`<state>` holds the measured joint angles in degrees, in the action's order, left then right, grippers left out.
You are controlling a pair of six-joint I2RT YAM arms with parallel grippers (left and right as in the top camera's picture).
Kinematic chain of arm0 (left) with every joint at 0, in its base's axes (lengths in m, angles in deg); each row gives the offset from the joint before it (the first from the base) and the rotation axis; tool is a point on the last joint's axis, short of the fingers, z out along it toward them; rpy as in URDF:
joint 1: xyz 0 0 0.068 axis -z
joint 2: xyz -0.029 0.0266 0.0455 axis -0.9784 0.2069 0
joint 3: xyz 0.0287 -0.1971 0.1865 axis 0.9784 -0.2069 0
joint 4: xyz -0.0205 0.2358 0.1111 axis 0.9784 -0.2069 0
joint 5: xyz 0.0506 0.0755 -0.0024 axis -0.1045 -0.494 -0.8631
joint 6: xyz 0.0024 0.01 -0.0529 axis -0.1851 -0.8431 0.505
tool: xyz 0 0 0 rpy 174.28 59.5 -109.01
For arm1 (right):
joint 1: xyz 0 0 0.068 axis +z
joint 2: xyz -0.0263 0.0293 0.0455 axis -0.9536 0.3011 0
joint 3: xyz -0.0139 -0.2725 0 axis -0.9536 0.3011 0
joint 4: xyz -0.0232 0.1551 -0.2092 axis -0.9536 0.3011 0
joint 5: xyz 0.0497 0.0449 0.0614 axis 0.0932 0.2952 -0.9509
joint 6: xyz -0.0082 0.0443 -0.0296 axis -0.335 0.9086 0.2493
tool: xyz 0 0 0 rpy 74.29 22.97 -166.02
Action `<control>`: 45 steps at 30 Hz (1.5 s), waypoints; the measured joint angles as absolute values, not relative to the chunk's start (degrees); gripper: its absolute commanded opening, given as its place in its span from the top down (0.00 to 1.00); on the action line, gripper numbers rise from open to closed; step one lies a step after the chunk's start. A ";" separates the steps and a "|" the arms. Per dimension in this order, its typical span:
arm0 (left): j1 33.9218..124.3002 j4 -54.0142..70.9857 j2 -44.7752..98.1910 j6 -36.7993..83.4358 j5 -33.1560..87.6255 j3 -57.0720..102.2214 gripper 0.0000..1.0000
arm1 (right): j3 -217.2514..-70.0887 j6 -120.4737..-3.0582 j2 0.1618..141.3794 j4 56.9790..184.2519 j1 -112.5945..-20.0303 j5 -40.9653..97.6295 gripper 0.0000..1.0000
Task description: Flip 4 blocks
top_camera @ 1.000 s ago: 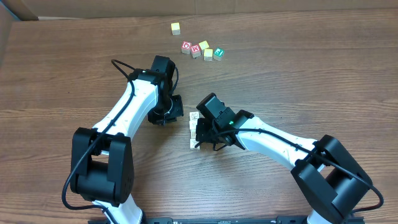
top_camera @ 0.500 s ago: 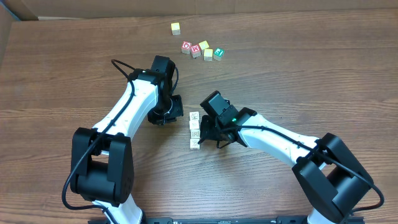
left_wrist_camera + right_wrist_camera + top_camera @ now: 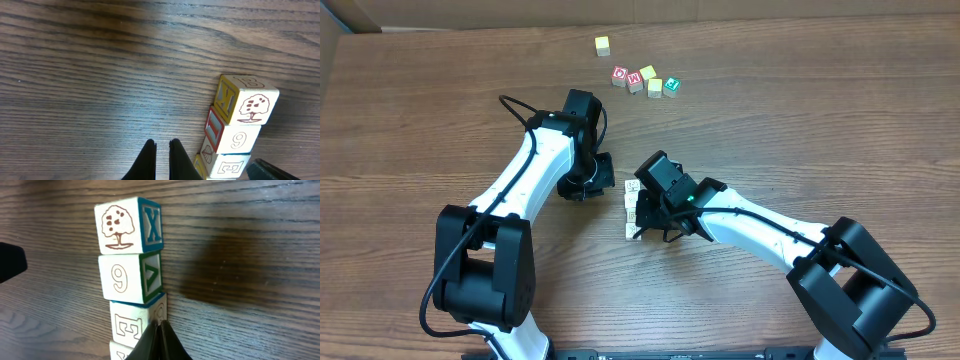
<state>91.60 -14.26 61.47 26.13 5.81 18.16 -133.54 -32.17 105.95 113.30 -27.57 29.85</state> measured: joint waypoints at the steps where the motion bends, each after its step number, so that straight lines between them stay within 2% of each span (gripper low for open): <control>1: 91.60 -14.26 61.47 26.13 5.81 18.16 0.96 | -133.54 -32.15 105.95 113.26 -27.51 29.83 0.96; 45: 91.60 -13.84 61.47 26.13 5.81 18.16 0.96 | -133.54 -32.19 105.95 112.71 -26.63 30.59 0.96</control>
